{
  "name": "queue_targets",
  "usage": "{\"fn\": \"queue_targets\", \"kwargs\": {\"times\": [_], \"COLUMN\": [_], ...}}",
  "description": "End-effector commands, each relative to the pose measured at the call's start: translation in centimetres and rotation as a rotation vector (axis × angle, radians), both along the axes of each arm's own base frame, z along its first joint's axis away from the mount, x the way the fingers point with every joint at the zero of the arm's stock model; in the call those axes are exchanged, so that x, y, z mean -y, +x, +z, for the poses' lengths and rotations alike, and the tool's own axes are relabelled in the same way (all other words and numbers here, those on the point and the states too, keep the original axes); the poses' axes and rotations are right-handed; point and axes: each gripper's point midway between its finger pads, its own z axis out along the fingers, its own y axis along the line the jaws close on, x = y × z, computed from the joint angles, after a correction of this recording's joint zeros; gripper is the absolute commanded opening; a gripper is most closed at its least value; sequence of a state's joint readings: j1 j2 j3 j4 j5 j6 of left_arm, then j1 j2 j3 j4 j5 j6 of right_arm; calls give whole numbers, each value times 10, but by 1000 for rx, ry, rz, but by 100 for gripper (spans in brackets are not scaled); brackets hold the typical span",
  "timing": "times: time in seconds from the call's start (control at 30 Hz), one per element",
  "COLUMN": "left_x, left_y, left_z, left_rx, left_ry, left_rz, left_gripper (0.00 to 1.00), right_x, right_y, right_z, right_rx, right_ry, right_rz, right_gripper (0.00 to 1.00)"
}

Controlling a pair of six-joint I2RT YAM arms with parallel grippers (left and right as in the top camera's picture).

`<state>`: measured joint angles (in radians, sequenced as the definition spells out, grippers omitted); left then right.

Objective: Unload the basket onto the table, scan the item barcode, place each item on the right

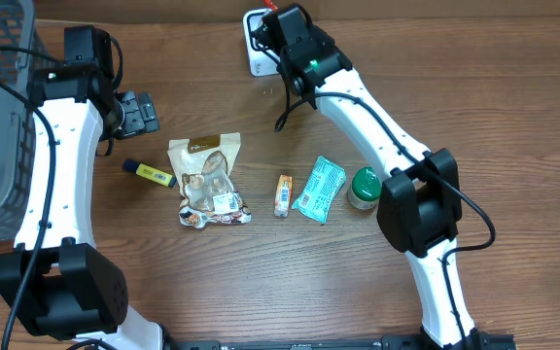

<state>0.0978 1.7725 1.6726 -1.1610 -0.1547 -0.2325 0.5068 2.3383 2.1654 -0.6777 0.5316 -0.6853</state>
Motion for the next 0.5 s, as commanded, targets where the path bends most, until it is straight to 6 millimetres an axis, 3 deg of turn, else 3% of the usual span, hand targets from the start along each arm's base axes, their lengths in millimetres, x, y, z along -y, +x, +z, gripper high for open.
{"fn": "queue_targets", "kwargs": {"times": [0.0,0.17,0.33,0.47], "left_x": [1,1,1,1], "left_y": [-1,-1,-1,-1], "left_z": [5,5,5,5], "left_rx": [9,9,9,9], "left_ry": [13,13,13,13], "left_rz": [-12,-12,-12,-12], "left_gripper": [100,100,100,100], "right_x": [4,-1,9,14], "right_y": [14,29,37,35], "right_z": [4,-16,-25,-55], "right_rx": [49,58,94,33], "right_ry": [-11,-122,-176,-243], "right_rz": [3,89,25,33], "right_gripper": [3,4,4,4]}}
